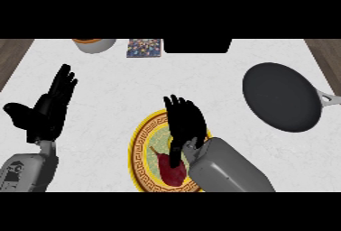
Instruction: Pick the lemon from the plate and place it in the pan
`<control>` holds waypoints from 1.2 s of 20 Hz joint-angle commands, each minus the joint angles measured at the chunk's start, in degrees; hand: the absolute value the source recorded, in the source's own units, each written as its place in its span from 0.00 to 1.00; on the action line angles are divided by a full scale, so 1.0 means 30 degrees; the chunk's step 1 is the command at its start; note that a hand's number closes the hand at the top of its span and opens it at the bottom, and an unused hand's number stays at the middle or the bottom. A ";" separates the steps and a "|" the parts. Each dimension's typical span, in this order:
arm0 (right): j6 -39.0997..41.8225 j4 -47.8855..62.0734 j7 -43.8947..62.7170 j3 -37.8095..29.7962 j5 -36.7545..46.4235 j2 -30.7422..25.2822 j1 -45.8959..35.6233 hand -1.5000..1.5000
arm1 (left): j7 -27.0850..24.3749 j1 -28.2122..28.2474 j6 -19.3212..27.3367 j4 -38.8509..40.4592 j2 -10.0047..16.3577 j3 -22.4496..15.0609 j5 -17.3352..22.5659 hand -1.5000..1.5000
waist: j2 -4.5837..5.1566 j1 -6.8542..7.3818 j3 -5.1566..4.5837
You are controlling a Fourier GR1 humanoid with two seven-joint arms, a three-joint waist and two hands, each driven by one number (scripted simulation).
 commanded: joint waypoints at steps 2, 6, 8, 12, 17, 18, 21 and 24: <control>0.1824 0.1826 0.1006 -0.0340 0.0510 0.0084 -0.0925 0.00 | 0.0388 -0.0416 0.1084 -0.0171 -0.0890 -0.0351 -0.0844 0.50 | 0.0017 -0.0027 0.0001; 0.1581 0.2297 0.2040 0.0815 0.0247 0.0464 -0.0981 0.00 | -0.0684 0.0688 -0.0379 -0.0053 -0.0348 0.0041 -0.0434 0.50 | 0.0007 0.0094 -0.0005; 0.1462 0.2684 0.0652 0.0695 0.1316 0.0468 0.0451 0.00 | 0.0186 -0.0486 -0.0197 0.0427 -0.0252 0.0515 -0.0381 0.50 | 0.0010 -0.0067 0.0002; 0.1404 0.2677 0.1051 0.0423 0.0284 0.0472 -0.0434 0.00 | 0.0967 -0.0346 -0.0373 -0.0516 -0.0493 0.0600 -0.0621 0.50 | 0.0004 -0.0002 0.0003; 0.1717 0.4770 0.0299 0.0296 -0.0081 0.0473 -0.1767 0.00 | -0.0914 -0.1181 -0.1216 0.2189 -0.0211 0.1566 -0.0539 0.50 | 0.0039 -0.0008 -0.0002; 0.1207 0.6509 -0.0879 0.0023 0.0500 0.0474 -0.1827 0.00 | -0.0347 -0.0228 -0.0262 0.0477 -0.0970 0.0616 -0.1253 0.50 | 0.0037 0.0083 0.0003; 0.0832 0.5991 0.0464 0.1205 -0.0597 0.0475 -0.1825 0.00 | 0.0197 -0.1309 -0.0205 0.0975 -0.1391 0.0571 -0.1294 0.50 | 0.0048 0.0084 0.0001; -0.0287 0.6544 -0.0470 0.1914 -0.0275 0.0474 -0.0383 0.00 | 0.0477 -0.0573 -0.0962 0.0067 -0.0586 0.1103 -0.1060 0.50 | 0.0035 0.0086 0.0004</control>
